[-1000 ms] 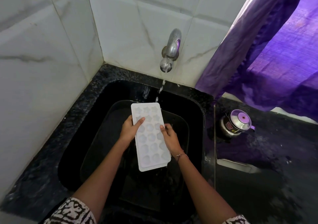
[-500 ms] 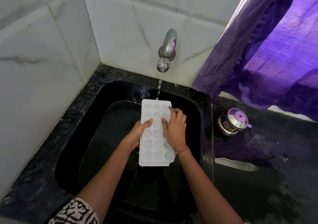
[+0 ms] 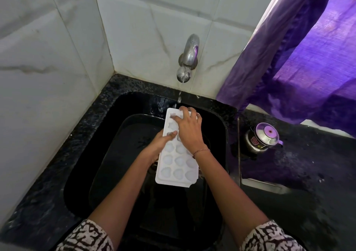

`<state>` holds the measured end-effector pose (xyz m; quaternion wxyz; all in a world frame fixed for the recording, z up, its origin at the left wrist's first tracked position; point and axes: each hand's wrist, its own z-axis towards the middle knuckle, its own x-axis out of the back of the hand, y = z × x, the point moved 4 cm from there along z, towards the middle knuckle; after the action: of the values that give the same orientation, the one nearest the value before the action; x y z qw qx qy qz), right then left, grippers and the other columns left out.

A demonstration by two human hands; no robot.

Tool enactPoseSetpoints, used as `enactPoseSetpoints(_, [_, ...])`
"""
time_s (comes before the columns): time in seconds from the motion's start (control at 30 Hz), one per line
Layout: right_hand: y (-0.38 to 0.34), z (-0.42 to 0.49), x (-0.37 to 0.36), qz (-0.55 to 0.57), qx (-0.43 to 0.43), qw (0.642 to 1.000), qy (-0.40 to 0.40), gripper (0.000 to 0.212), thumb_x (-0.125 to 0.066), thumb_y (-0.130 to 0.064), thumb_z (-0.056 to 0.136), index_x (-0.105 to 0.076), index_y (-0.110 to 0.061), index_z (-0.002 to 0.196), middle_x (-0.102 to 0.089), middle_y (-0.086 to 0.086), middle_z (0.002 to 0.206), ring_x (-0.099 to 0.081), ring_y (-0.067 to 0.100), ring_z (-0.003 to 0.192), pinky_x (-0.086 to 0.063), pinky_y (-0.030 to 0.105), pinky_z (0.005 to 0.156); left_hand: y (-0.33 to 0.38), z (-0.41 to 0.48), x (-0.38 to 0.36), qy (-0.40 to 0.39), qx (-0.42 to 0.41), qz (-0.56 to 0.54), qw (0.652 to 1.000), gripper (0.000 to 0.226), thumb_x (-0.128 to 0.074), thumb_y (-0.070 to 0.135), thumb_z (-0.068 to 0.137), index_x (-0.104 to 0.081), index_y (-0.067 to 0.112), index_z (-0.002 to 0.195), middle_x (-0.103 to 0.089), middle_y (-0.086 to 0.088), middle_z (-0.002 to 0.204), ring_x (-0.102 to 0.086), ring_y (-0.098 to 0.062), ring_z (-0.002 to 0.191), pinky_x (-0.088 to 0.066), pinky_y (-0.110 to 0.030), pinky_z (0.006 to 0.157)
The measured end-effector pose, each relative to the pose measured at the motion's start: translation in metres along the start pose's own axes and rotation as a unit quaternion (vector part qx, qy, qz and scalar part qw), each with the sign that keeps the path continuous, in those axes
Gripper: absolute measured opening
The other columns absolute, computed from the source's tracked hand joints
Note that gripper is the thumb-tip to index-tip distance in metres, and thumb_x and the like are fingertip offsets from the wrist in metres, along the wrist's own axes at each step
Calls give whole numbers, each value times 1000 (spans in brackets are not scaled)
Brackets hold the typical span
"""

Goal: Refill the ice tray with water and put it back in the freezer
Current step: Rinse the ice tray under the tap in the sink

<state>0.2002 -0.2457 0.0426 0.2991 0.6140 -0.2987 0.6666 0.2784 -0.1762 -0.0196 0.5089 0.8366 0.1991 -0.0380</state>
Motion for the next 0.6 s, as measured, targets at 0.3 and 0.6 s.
enactPoseSetpoints(0.3, [2,5,0,6,36,999,-9,52,-59,-13,86,-46,-24,135,-30,8,147,-27,31,133,-32,43,103,5,2,-4,14,-21,9,1000,33,-54,21,96,-51,16,128,-66,-15,115,-65,-32,104,-52,-46,93])
enactPoseSetpoints(0.6, [17,5,0,125,-7,991,46,40,-58,8,82,-55,-3,120,-37,16,136,-36,27,126,-41,26,100,12,0,2,12,-28,-4,1000,33,-54,22,95,-52,17,128,-66,-11,117,-65,-29,105,-52,-45,92])
